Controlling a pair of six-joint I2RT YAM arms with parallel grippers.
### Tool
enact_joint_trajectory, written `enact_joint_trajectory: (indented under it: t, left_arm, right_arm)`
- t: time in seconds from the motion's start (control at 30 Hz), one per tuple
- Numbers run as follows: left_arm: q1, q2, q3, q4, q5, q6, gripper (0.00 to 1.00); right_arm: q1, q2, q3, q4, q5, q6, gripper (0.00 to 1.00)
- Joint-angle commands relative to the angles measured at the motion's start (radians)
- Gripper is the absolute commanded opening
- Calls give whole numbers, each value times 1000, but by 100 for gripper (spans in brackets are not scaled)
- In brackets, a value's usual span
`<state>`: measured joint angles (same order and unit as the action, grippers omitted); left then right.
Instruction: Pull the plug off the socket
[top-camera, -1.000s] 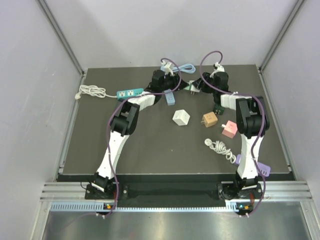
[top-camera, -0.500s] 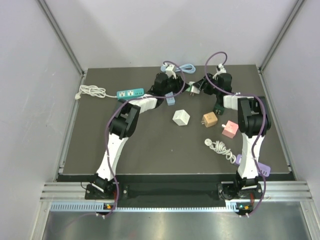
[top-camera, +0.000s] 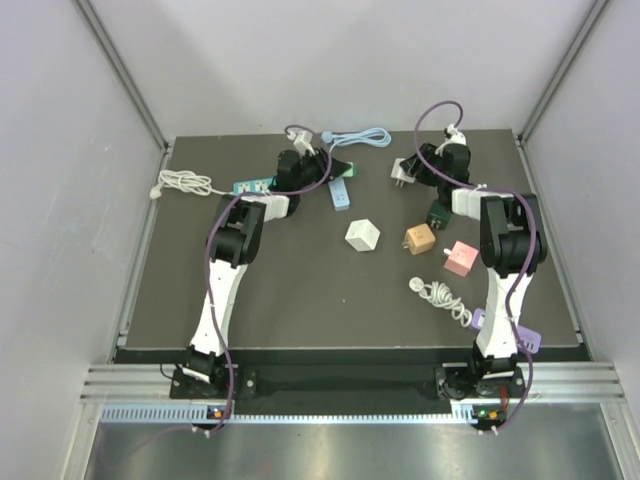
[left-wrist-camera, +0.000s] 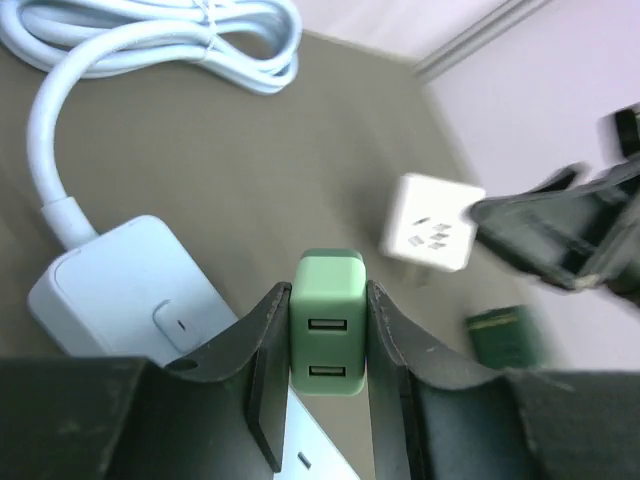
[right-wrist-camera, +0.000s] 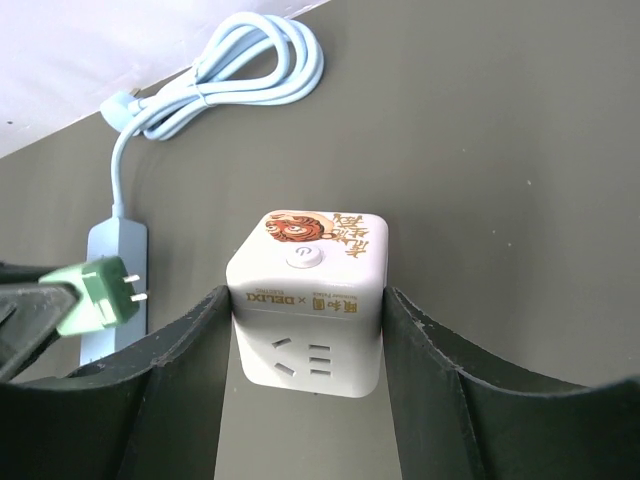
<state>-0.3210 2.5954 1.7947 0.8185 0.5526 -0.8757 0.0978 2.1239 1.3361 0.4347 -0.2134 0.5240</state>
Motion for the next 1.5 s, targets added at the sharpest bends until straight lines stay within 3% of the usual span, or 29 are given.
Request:
enact_joint_trajectory:
  t: [0.0,0.07,0.27,0.4,0.57,0.83,0.93,1.1,1.27,1.47]
  left_arm:
    - [-122,-213,-46,-241,-118,390,0]
    - [-136,-271,-86,-237,-155,449,0]
    - [-142,-357,-167,-183,-92,431,0]
    - [-158,-420,-170,-272,-95,445,0]
    - [-184,-512,-176,-530,-150,480,0]
    - [-269,-719,-276,-974,-342,517,0]
    - [-340,-788,-320,-1108,-405,546,0]
    - [-478,-856,-403,-1179,-473,503,0]
    - [-575,-795,-345,-1196,-502,448,0]
    - [-599,-709,-290,-1205,-503,435,0]
  right_arm:
    - [2,-35,14,7,31,-30,0]
    - [0,-41,11,6,34,-33,0]
    - [3,-41,81,-100,45,-82,0]
    - [13,-33,188,-292,57,-142,0]
    - [32,20,379,-570,77,-206,0]
    - [88,120,625,-836,100,-274,3]
    - [92,152,664,-879,83,-277,8]
    - [103,186,687,-878,75,-275,16]
    - [109,188,684,-863,69,-271,24]
    - [115,214,706,-866,43,-272,32]
